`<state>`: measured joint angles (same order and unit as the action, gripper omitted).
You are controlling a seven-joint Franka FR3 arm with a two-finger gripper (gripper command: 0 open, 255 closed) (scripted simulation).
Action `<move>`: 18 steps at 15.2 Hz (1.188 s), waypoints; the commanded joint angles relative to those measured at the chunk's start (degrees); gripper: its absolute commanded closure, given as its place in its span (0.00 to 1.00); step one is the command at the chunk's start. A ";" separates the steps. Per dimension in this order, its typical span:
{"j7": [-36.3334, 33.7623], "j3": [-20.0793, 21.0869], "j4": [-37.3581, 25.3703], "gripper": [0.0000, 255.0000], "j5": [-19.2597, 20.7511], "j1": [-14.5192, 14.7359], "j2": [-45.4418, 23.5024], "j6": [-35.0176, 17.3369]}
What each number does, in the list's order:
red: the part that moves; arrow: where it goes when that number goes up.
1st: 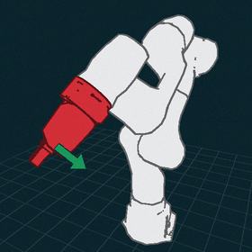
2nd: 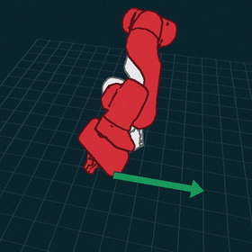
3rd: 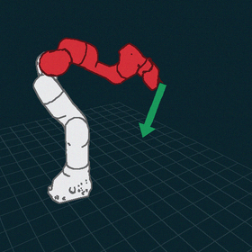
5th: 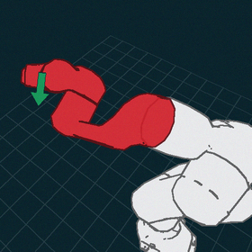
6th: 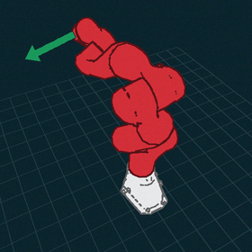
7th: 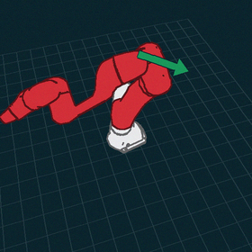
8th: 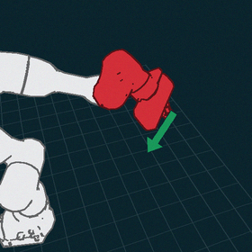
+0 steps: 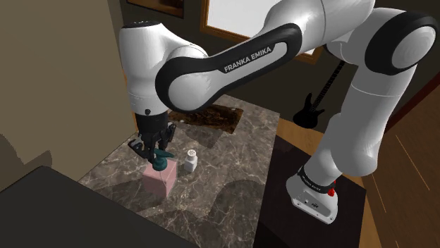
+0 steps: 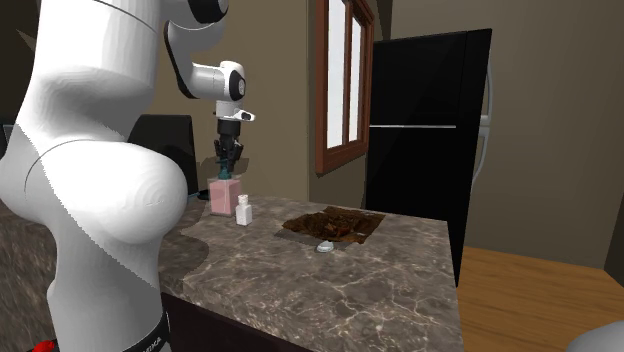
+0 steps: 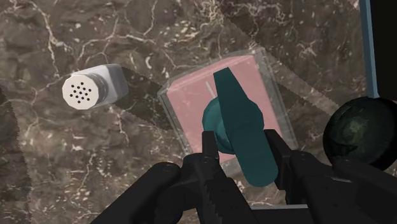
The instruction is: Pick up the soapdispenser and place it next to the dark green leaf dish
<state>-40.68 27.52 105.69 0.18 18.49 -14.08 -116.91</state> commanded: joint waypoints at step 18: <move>0.63 0.09 -4.98 0.00 -0.90 -0.55 1.92 6.72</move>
<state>-40.06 27.62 100.91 -0.74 17.94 -12.11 -110.38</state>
